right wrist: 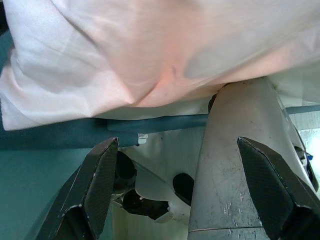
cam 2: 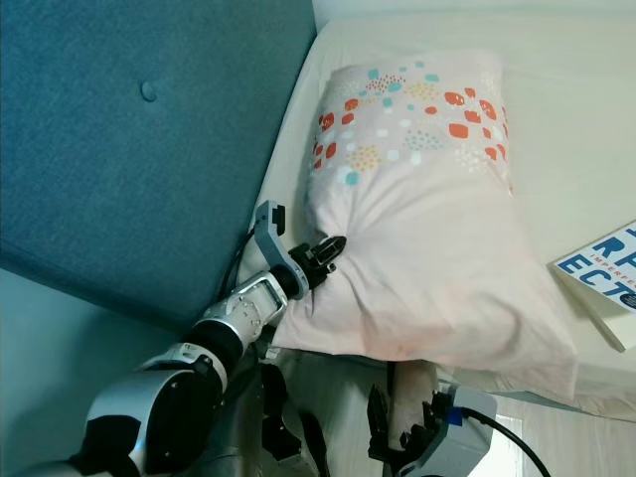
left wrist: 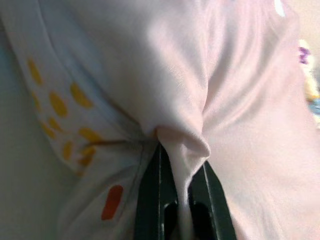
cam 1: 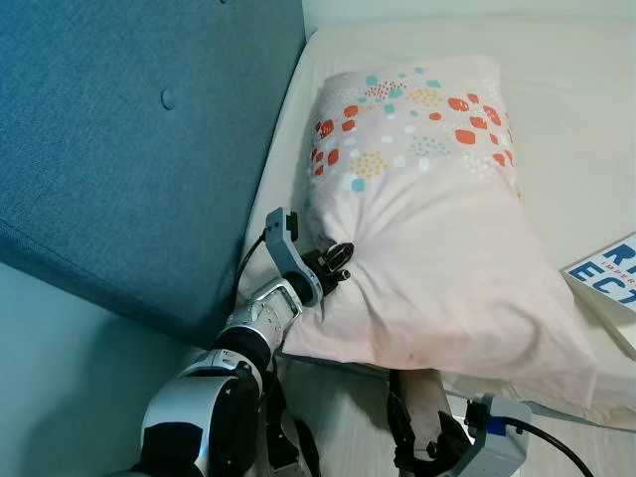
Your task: Clean up the room
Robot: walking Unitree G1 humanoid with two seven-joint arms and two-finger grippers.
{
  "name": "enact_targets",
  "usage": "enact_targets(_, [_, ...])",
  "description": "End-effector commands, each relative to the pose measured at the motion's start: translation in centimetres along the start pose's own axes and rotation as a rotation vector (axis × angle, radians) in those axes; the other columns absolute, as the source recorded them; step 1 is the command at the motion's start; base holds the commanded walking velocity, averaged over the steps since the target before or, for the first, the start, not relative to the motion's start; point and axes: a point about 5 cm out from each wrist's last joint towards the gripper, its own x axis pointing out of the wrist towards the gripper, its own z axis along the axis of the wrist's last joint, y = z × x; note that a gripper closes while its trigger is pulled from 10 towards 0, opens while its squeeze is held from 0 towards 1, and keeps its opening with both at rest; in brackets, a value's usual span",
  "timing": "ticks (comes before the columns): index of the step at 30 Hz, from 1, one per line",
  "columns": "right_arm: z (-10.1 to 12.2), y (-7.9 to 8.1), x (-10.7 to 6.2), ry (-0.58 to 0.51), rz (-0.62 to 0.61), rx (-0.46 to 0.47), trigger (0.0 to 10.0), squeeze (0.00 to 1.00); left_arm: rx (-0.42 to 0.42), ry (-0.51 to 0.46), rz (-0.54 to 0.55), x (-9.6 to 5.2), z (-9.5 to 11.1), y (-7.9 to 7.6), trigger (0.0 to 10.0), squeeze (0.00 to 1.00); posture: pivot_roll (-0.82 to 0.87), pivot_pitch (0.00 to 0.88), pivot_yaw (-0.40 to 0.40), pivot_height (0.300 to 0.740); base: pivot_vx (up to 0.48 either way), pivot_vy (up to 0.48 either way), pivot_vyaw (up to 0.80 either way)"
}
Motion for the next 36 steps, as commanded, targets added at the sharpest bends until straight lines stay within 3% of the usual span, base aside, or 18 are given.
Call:
enact_targets(1, [-0.8, -0.3, -0.2, 0.038, -0.026, 0.023, 10.0, 0.00, 0.085, -0.023, 0.067, 0.1, 0.8, 0.2, 0.0, 0.00, -0.32, 0.437, 0.192, 0.611, 0.000, 0.000, 0.00])
enact_targets(2, [-0.8, -0.3, -0.2, 0.038, -0.026, 0.023, 10.0, 0.00, 0.085, -0.023, 0.067, 0.1, 0.8, 0.2, 0.0, 0.00, -0.32, 0.437, 0.192, 0.611, 0.000, 0.000, 0.00])
enact_targets(5, [-0.8, -0.2, -0.1, 0.035, -0.022, 0.027, 10.0, 0.00, 0.205, -0.108, 0.216, -0.3, 4.1, 1.9, 0.0, 0.00, -0.32, 0.434, 0.193, 0.611, 0.000, 0.000, 0.00])
enact_targets(7, [-0.8, -0.2, -0.1, 0.035, -0.022, 0.027, 10.0, 0.00, 0.205, -0.108, 0.216, -0.3, 4.1, 1.9, 0.0, 0.00, -0.32, 0.434, 0.193, 0.611, 0.000, 0.000, 0.00])
enact_targets(8, [-0.8, -0.1, 0.0, 0.033, -0.021, 0.030, 10.0, 0.00, 0.314, -0.142, 0.387, -1.5, 6.4, 4.2, 0.0, 0.00, -0.32, 0.433, 0.196, 0.611, 0.000, 0.000, 0.00])
enact_targets(11, [-0.8, -0.1, 0.0, 0.033, -0.020, 0.031, 10.0, 0.00, 0.334, -0.164, 0.476, -2.5, 7.4, 5.5, 0.0, 0.00, -0.31, 0.433, 0.196, 0.611, 0.000, 0.000, 0.00])
enact_targets(13, [-0.8, -0.1, 0.0, 0.033, -0.018, 0.033, 10.0, 0.00, 0.344, -0.186, 0.632, -4.4, 8.5, 7.9, 0.0, 0.00, -0.31, 0.435, 0.196, 0.611, 0.000, 0.000, 0.00])
enact_targets(16, [-0.8, -0.1, 0.0, 0.033, -0.018, 0.033, 10.0, 0.00, 0.344, -0.186, 0.632, -4.4, 8.5, 7.9, 0.0, 0.00, -0.31, 0.435, 0.196, 0.611, 0.000, 0.000, 0.00])
enact_targets(17, [-0.9, 0.0, 0.1, 0.035, -0.018, 0.034, 10.0, 0.00, 0.323, -0.179, 0.728, -5.8, 8.4, 9.5, 0.0, 0.00, -0.31, 0.435, 0.196, 0.611, 0.000, 0.000, 0.00])
enact_targets(18, [-0.9, 0.0, 0.1, 0.035, -0.018, 0.034, 10.0, 0.00, 0.323, -0.179, 0.728, -5.8, 8.4, 9.5, 0.0, 0.00, -0.31, 0.435, 0.196, 0.611, 0.000, 0.000, 0.00])
enact_targets(19, [-0.9, 0.1, 0.1, 0.037, -0.014, 0.034, 10.0, 0.00, 0.281, -0.169, 0.879, -8.5, 7.9, 12.2, 0.0, 0.00, -0.30, 0.435, 0.197, 0.611, 0.000, 0.000, 0.00])
enact_targets(22, [-0.9, 0.1, 0.1, 0.037, -0.014, 0.034, 10.0, 0.00, 0.281, -0.169, 0.879, -8.5, 7.9, 12.2, 0.0, 0.00, -0.30, 0.435, 0.197, 0.611, 0.000, 0.000, 0.00])
enact_targets(25, [-1.0, 0.3, 0.4, 0.046, 0.002, 0.034, 10.0, 0.00, 0.169, -0.119, 1.228, -16.5, 5.0, 17.6, 0.0, 0.00, -0.28, 0.433, 0.187, 0.611, 0.000, 0.000, 0.00])
enact_targets(28, [-1.0, 0.3, 0.4, 0.047, 0.006, 0.032, 10.0, 0.00, 0.143, -0.104, 1.290, -18.1, 4.1, 18.4, 0.0, 0.00, -0.28, 0.432, 0.184, 0.611, 0.000, 0.000, 0.00])
enact_targets(29, [-1.0, 0.3, 0.7, 0.047, 0.013, 0.028, 10.0, 0.00, 0.079, -0.075, 1.399, -20.9, 2.5, 19.5, 0.0, 0.00, -0.27, 0.427, 0.179, 0.611, 0.000, 0.000, 0.00])
enact_targets(31, [-1.0, 0.3, 0.7, 0.047, 0.013, 0.028, 10.0, 0.00, 0.079, -0.075, 1.399, -20.9, 2.5, 19.5, 0.0, 0.00, -0.27, 0.427, 0.179, 0.611, 0.000, 0.000, 0.00])
enact_targets(33, [-0.8, 0.3, 1.0, 0.043, 0.020, 0.026, 10.0, 0.00, 0.032, -0.050, 1.462, -22.6, 1.3, 20.0, 0.0, 0.00, -0.26, 0.422, 0.174, 0.611, 0.000, 0.000, 0.00])
enact_targets(36, [-0.7, 0.3, 1.2, 0.042, 0.028, 0.023, 10.0, 0.00, -0.006, -0.022, 1.492, -23.4, 0.1, 20.1, 0.0, 0.00, -0.26, 0.416, 0.171, 0.611, 0.000, 0.000, 0.00])
